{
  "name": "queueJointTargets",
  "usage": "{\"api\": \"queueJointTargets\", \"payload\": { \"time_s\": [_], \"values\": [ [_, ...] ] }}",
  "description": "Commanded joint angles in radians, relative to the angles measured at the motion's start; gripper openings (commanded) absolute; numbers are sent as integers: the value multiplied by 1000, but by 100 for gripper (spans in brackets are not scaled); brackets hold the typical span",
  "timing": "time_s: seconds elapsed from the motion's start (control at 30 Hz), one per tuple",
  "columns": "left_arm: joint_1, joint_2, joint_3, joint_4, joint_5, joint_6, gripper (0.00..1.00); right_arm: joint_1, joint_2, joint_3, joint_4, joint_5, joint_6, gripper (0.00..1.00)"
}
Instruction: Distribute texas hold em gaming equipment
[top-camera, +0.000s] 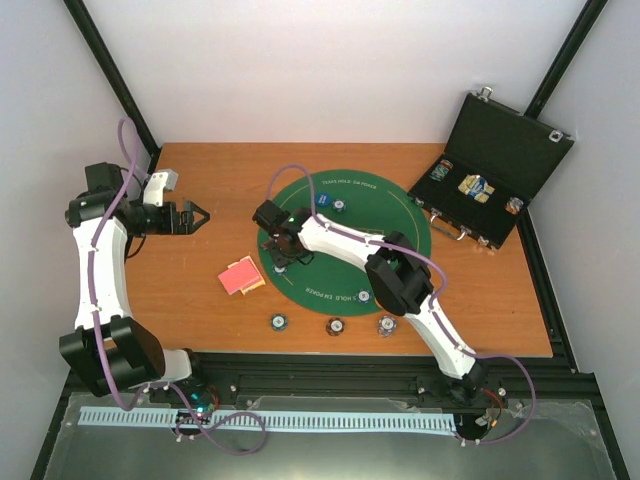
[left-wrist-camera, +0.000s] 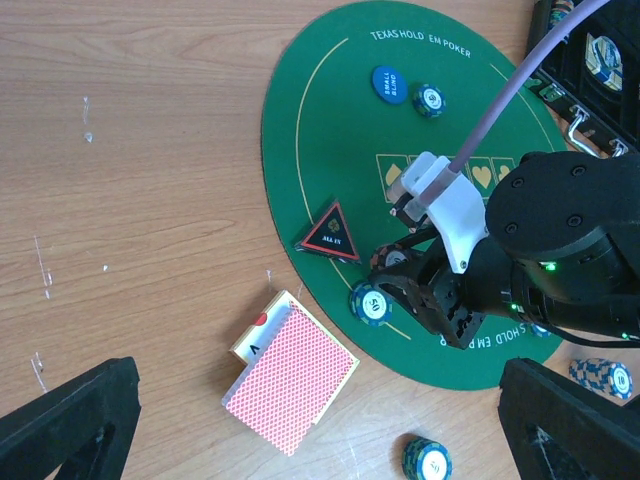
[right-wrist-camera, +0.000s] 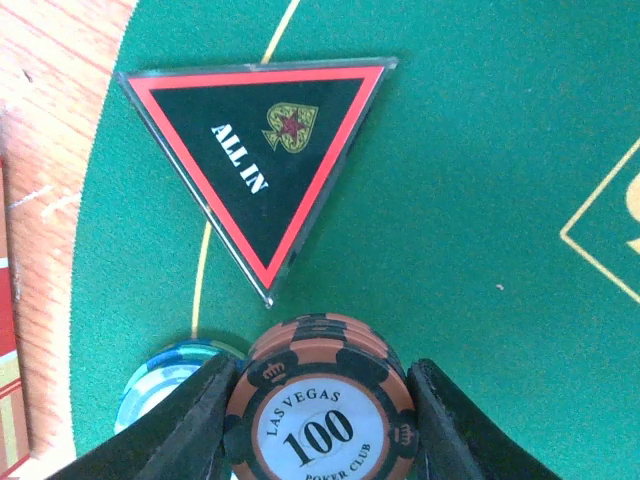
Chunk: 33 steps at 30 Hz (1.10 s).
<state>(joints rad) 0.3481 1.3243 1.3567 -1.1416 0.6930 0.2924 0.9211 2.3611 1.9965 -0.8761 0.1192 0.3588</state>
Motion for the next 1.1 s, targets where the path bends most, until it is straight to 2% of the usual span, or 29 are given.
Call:
{"api": "queueJointTargets", "payload": {
  "time_s": [0.0,0.4,0.53,0.63,0.9,1.07],
  "values": [
    [9,1,34,-14,28,21,100,-11,31,29,-8,-22,-1,35],
    [10,3,37,-14,28,25,100,-22,56,47,-5,-51,-16,39],
    [9,3,35,-12,29,23,100,-26,60,67,-24,-53,-25,47],
    [9,4,35,-12,30,22,100,-27,48,73,-30,-50,-29,57],
    [9,1,32,-10,55,5,100,-27,-37,104,-80,-15,-39,60],
    [9,0,32,-12,44,10,100,-24,-128,47,-95,-4,-37,60]
  ]
}}
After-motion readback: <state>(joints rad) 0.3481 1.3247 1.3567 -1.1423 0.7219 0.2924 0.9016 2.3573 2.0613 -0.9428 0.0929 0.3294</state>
